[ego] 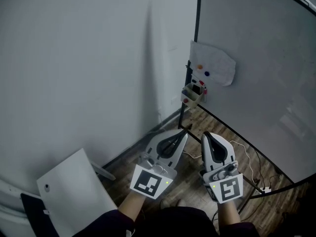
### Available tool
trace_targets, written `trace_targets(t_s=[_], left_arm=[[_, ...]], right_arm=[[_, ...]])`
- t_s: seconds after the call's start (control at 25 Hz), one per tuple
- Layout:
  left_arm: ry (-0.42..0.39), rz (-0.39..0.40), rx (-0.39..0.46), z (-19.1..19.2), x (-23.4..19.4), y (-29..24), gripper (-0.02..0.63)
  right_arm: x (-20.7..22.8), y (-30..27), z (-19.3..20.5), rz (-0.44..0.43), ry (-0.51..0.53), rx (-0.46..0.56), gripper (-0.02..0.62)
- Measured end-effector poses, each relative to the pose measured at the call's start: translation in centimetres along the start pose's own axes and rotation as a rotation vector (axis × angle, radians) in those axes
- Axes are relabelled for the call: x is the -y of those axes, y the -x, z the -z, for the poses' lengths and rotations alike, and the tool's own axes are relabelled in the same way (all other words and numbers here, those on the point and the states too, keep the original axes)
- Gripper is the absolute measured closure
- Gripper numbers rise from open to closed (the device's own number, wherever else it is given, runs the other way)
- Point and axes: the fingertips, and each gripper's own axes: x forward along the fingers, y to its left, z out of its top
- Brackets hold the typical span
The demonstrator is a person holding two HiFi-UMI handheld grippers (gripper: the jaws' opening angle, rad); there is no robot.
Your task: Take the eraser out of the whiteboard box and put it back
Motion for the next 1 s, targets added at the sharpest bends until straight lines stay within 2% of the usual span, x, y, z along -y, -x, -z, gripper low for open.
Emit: trace_targets(t_s=[0.36, 1.0], left_arm=[[0.022, -0.015, -0.01, 1.7, -1.7, -0.6, 0.601], [0.035, -0.005, -0.093, 6.9, -1.6, -7.8, 0.601]], right_arm=[[0.5, -1.7, 1.7, -0.008, -0.007, -0.023, 0.593], [7.8, -3.4, 7.2, 0.003, -0.088, -0.05, 0.592]])
